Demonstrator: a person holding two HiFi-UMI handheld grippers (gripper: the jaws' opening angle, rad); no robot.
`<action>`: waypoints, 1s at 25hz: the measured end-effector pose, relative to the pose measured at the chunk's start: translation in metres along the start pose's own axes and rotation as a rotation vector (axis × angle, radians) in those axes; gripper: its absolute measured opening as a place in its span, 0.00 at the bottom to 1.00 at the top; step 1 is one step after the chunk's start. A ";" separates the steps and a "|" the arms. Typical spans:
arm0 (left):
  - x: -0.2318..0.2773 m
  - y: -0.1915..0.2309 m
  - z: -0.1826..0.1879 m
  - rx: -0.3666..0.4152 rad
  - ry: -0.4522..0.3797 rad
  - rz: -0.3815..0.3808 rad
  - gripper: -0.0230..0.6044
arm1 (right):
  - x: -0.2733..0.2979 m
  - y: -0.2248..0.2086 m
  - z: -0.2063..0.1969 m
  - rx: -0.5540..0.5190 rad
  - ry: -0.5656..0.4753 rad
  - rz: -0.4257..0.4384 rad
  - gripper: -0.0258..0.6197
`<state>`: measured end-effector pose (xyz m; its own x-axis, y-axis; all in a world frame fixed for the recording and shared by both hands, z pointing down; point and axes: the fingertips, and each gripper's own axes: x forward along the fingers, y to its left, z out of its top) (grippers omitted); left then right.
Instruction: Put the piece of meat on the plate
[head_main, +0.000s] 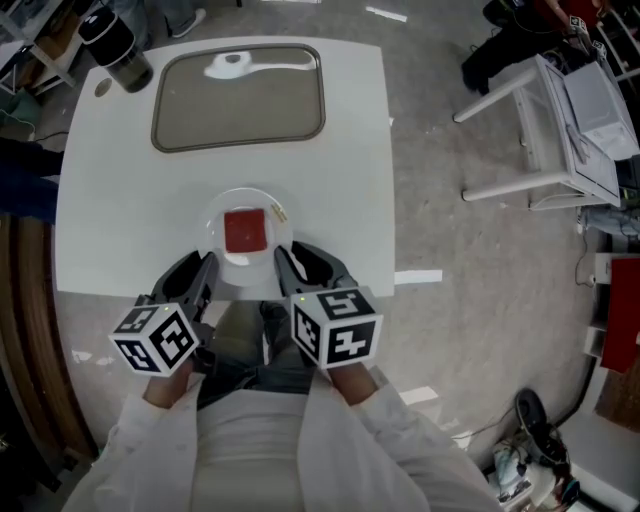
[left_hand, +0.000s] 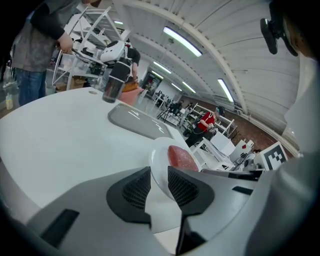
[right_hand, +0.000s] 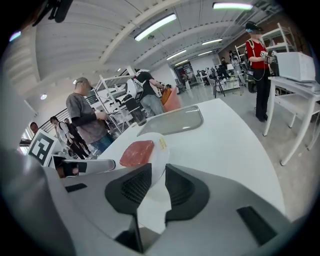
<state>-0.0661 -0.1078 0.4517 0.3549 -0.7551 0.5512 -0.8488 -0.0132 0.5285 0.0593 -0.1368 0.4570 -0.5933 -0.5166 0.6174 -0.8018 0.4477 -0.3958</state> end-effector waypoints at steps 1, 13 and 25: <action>-0.001 0.000 0.002 0.006 0.001 -0.002 0.22 | -0.001 0.001 0.002 -0.001 0.000 -0.001 0.18; 0.027 0.022 0.061 0.026 0.004 -0.041 0.22 | 0.038 0.008 0.059 -0.015 -0.030 -0.016 0.18; 0.080 0.057 0.152 0.039 -0.007 -0.083 0.22 | 0.109 0.003 0.139 0.007 -0.074 -0.053 0.18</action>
<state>-0.1456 -0.2689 0.4276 0.4221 -0.7551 0.5017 -0.8314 -0.1018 0.5463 -0.0183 -0.2932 0.4285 -0.5536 -0.5921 0.5856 -0.8324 0.4137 -0.3686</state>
